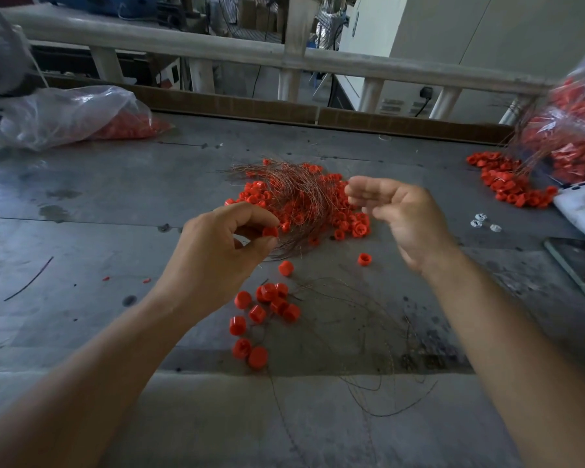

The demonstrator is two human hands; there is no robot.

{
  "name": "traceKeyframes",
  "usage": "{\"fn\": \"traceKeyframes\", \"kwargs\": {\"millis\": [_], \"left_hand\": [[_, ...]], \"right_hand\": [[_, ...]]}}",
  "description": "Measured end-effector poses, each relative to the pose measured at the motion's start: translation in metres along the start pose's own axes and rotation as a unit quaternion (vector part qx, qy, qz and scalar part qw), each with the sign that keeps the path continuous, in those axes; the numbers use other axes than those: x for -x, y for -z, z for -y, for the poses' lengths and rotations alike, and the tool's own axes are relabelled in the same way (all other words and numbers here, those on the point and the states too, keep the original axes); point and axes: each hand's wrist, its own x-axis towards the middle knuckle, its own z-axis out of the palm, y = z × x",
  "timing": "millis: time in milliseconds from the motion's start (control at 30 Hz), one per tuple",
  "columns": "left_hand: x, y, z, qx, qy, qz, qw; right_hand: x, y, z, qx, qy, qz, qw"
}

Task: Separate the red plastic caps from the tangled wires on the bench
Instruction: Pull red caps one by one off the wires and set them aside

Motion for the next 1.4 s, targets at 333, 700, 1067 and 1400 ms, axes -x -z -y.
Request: {"fn": "traceKeyframes", "kwargs": {"millis": [333, 700, 1067, 1400], "left_hand": [[0.001, -0.001, -0.001, 0.007, -0.006, 0.007, 1.0], [0.005, -0.003, -0.009, -0.034, -0.127, 0.031, 0.991], [0.006, -0.011, -0.009, -0.048, -0.172, 0.065, 0.982], [0.007, -0.012, -0.009, -0.041, -0.138, 0.04, 0.989]], "right_hand": [[0.009, 0.004, -0.002, -0.003, 0.086, -0.012, 0.996], [0.035, -0.018, 0.021, 0.215, 0.359, -0.023, 0.908], [0.049, -0.032, 0.028, 0.038, 0.245, 0.062, 0.967], [0.044, -0.034, 0.024, 0.062, 0.277, 0.045, 0.958]]}}
